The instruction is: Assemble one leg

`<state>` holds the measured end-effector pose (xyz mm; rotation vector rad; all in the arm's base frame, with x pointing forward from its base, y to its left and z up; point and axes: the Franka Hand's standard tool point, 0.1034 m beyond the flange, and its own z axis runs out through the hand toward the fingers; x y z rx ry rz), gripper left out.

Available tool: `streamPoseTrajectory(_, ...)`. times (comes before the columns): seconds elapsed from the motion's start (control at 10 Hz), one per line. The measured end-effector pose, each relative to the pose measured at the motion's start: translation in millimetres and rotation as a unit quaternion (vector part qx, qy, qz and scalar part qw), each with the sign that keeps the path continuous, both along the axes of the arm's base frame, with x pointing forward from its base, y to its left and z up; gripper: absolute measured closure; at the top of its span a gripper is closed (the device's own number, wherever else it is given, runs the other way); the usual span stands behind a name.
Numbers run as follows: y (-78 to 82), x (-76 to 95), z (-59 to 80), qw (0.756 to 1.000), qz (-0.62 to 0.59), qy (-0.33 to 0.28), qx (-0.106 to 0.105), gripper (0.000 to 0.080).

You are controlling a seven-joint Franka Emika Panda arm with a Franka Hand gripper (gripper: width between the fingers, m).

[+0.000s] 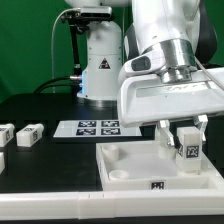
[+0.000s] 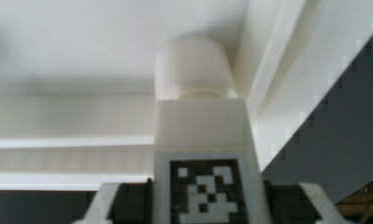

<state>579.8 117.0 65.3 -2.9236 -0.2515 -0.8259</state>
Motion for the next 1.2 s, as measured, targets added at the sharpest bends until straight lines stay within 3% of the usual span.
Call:
streamPoseTrajectory(0.1,0.2,0.2,-0.7,1.000,0.000,0.003,0.000,0.0407)
streamPoseTrajectory(0.2,0.1,-0.8,-1.8,1.000,0.001,0.005,0.000,0.0407)
streamPoseTrajectory(0.3,0.1,-1.0,-2.3,1.000,0.001,0.007,0.000,0.0258)
streamPoseTrajectory(0.4,0.1,-1.1,-2.3,1.000,0.001,0.007,0.000,0.0182)
streamPoseTrajectory(1.2,0.1,-1.3,-2.8,1.000,0.001,0.007,-0.001,0.0151)
